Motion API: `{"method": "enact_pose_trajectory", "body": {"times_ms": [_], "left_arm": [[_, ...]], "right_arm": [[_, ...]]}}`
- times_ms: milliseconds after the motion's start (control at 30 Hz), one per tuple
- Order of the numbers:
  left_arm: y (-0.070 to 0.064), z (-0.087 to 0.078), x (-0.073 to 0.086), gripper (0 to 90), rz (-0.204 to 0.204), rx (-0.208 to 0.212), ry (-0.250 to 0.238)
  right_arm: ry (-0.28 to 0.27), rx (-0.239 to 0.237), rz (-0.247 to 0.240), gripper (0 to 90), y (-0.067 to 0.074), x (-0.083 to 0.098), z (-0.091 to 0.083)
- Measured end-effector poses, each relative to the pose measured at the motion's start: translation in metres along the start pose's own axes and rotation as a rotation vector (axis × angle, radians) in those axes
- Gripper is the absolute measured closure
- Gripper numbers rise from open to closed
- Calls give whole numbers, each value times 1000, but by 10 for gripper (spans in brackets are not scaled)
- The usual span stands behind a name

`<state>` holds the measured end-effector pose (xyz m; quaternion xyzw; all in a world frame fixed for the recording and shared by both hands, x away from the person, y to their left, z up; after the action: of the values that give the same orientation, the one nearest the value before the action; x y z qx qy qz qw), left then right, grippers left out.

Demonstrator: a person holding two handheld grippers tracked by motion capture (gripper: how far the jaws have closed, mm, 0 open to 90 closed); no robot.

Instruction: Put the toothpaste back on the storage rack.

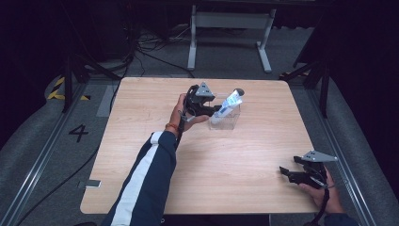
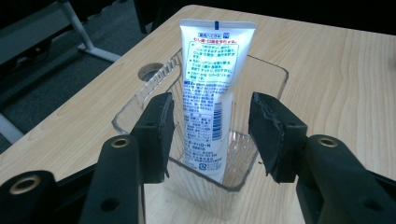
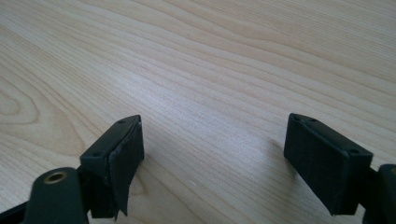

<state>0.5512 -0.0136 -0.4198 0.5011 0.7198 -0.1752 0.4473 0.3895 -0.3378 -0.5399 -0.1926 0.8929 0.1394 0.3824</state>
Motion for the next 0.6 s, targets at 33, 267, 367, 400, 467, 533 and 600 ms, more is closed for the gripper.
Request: {"method": "enact_pose_trajectory", "body": {"times_ms": [33,267,367,400,467,533,600], "left_arm": [[0,0,0,501,0,0,0],[-4,-25,-2,464,51,10,13],[-7,-33,-2,456,64,9,18],[-7,-36,-1,455,77,2,30],[-8,-40,0,446,84,3,37],[-10,-45,1,442,94,-5,39],[-11,-49,2,436,95,-2,43]], "right_arm": [[0,0,0,203,0,0,0],[0,0,0,203,0,0,0],[0,0,0,204,0,0,0],[0,0,0,203,0,0,0],[0,0,0,203,0,0,0],[0,0,0,203,0,0,0],[0,0,0,204,0,0,0]]}}
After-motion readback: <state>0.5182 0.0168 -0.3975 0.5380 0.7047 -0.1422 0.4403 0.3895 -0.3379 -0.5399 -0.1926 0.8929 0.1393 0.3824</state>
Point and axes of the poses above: each handheld gripper's, and its own axes: z roughly forward along the jaws, x roughly out of its underside, y roughly to its left, the point moved 8 cm from there along z, roughly forward along the jaws, and after that the axes turned 7 degrees about z, right-handed, at the moved point
